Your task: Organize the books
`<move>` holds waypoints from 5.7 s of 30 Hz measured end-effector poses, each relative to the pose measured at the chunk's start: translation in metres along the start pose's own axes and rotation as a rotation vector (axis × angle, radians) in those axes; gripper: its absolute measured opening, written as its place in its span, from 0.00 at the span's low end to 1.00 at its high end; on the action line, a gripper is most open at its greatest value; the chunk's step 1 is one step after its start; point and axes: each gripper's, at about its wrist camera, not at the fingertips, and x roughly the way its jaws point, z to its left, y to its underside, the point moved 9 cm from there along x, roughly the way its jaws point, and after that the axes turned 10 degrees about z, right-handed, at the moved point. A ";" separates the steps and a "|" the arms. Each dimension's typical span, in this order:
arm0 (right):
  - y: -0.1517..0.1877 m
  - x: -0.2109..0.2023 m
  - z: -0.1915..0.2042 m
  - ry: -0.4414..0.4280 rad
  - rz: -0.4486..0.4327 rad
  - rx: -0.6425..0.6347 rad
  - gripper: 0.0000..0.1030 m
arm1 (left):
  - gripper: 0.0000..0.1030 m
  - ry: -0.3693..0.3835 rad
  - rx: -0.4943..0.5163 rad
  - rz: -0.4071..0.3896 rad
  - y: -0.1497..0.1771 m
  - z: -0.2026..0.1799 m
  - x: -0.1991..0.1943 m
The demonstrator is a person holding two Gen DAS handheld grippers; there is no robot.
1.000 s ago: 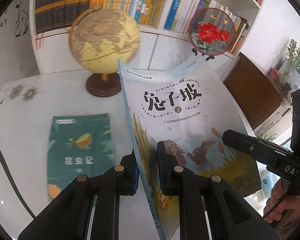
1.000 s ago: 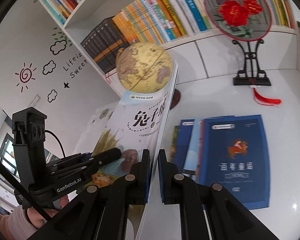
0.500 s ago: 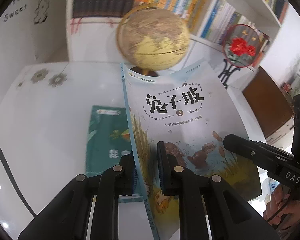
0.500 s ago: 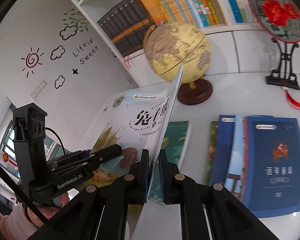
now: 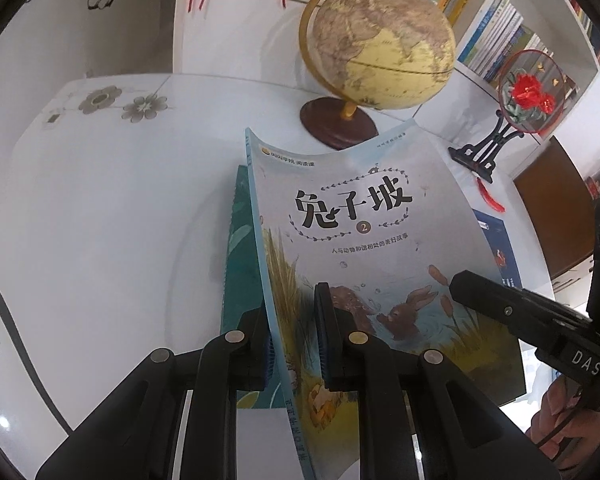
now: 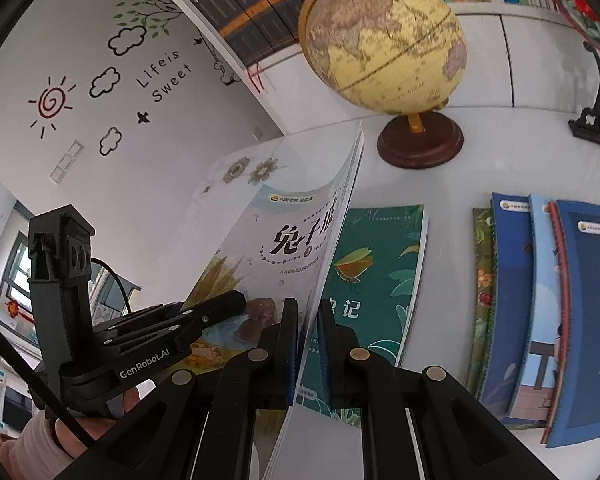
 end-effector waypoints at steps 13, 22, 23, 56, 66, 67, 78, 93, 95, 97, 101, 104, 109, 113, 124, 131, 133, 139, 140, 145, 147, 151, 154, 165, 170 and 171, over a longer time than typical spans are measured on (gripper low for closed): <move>0.004 0.023 -0.021 0.035 -0.016 0.091 0.09 | 0.14 0.022 -0.020 0.050 -0.001 0.010 0.028; 0.010 0.039 -0.031 0.057 0.010 0.126 0.12 | 0.22 0.028 -0.036 0.080 -0.001 0.021 0.037; 0.011 0.041 -0.035 0.051 0.015 0.146 0.13 | 0.26 0.020 -0.046 0.090 -0.001 0.025 0.039; 0.012 0.022 -0.081 0.168 -0.006 0.276 0.48 | 0.28 -0.093 -0.110 0.185 0.000 0.057 0.037; 0.029 -0.034 -0.120 0.112 -0.077 0.333 0.48 | 0.28 -0.027 -0.063 0.199 0.013 -0.009 0.031; 0.029 -0.039 -0.124 0.114 -0.081 0.341 0.48 | 0.28 -0.012 -0.049 0.202 0.013 -0.021 0.033; 0.066 -0.118 -0.223 0.125 -0.121 0.468 0.49 | 0.28 0.237 0.063 0.274 0.020 -0.190 0.074; 0.084 -0.152 -0.320 0.068 -0.056 0.505 0.50 | 0.28 0.188 0.068 0.269 0.017 -0.261 0.120; 0.081 -0.145 -0.322 0.057 -0.033 0.482 0.50 | 0.28 0.210 0.042 0.288 0.017 -0.259 0.125; 0.080 -0.138 -0.323 0.053 -0.012 0.464 0.50 | 0.28 0.206 0.027 0.296 0.017 -0.258 0.130; 0.079 -0.128 -0.325 0.031 0.012 0.448 0.50 | 0.28 0.206 0.016 0.289 0.013 -0.257 0.132; 0.079 -0.122 -0.328 0.023 0.025 0.446 0.50 | 0.29 0.200 0.014 0.291 0.011 -0.257 0.134; 0.080 -0.113 -0.330 0.005 0.045 0.460 0.50 | 0.37 0.199 0.030 0.277 0.010 -0.260 0.136; 0.081 -0.112 -0.331 -0.002 0.042 0.466 0.50 | 0.47 0.201 0.051 0.274 0.010 -0.268 0.136; 0.089 -0.116 -0.326 -0.014 0.075 0.438 0.53 | 0.58 0.139 0.147 0.283 0.023 -0.286 0.131; 0.112 -0.131 -0.323 -0.032 0.101 0.436 0.53 | 0.58 0.173 0.167 0.309 0.055 -0.295 0.116; 0.123 -0.132 -0.322 -0.047 0.125 0.441 0.53 | 0.58 0.175 0.168 0.328 0.067 -0.294 0.116; 0.149 -0.137 -0.325 -0.145 0.149 0.507 0.53 | 0.59 0.192 0.132 0.362 0.085 -0.289 0.116; 0.152 -0.139 -0.326 -0.149 0.154 0.513 0.53 | 0.59 0.180 0.134 0.368 0.086 -0.289 0.116; 0.165 -0.140 -0.324 -0.181 0.190 0.490 0.52 | 0.60 0.128 0.137 0.422 0.098 -0.287 0.120; 0.166 -0.138 -0.324 -0.235 0.174 0.509 0.52 | 0.60 0.117 0.135 0.471 0.108 -0.289 0.128; 0.166 -0.138 -0.324 -0.302 0.139 0.520 0.52 | 0.57 0.160 0.101 0.517 0.122 -0.297 0.138; 0.168 -0.139 -0.322 -0.256 0.118 0.479 0.28 | 0.47 0.088 0.149 0.435 0.114 -0.301 0.130; 0.168 -0.174 -0.292 -0.315 0.007 0.360 0.13 | 0.33 -0.058 0.237 0.367 0.101 -0.296 0.121; 0.178 -0.157 -0.304 -0.304 0.057 0.452 0.19 | 0.33 -0.079 0.261 0.366 0.103 -0.298 0.121; 0.179 -0.156 -0.304 -0.318 0.056 0.479 0.25 | 0.33 -0.079 0.262 0.367 0.104 -0.297 0.122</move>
